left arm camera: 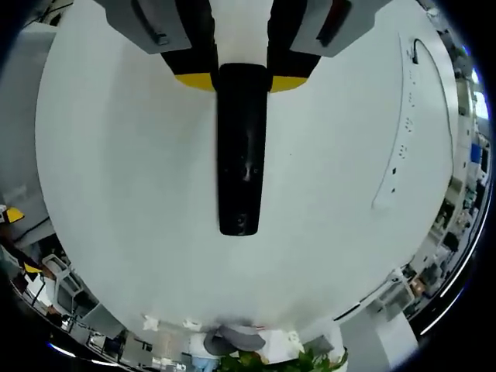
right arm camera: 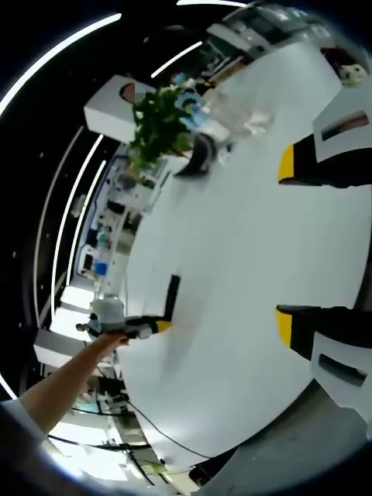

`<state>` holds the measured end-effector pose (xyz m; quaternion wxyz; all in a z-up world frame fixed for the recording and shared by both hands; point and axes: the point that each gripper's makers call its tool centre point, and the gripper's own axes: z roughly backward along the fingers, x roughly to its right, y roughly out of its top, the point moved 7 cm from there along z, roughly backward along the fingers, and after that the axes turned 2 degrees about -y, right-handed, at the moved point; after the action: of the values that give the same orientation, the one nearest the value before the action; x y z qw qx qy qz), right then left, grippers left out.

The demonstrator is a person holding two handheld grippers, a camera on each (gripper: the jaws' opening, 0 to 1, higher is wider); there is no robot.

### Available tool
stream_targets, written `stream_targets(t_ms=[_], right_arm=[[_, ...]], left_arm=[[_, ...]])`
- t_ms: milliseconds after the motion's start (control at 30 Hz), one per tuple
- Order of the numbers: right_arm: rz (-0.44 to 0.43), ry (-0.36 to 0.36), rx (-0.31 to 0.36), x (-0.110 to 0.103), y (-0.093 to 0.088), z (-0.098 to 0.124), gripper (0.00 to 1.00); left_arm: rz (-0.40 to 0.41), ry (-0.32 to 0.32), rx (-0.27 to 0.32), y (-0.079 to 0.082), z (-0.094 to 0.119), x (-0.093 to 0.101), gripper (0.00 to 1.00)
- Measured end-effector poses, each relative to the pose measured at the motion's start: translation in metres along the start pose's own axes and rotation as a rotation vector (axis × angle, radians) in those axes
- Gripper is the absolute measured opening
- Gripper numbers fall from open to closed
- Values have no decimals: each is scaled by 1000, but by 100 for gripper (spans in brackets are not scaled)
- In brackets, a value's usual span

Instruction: Press the specified remote control buttons in sequence, fully releasing each button before pressing the next.

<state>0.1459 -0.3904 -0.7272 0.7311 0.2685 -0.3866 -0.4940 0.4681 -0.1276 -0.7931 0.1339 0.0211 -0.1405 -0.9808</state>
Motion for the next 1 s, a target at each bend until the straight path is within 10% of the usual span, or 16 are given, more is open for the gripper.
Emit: stream_targets(t_ms=[1000], right_arm=[[7, 0, 13, -1, 2, 2, 60]], left_arm=[[-8, -9, -61, -5, -3, 24, 23]])
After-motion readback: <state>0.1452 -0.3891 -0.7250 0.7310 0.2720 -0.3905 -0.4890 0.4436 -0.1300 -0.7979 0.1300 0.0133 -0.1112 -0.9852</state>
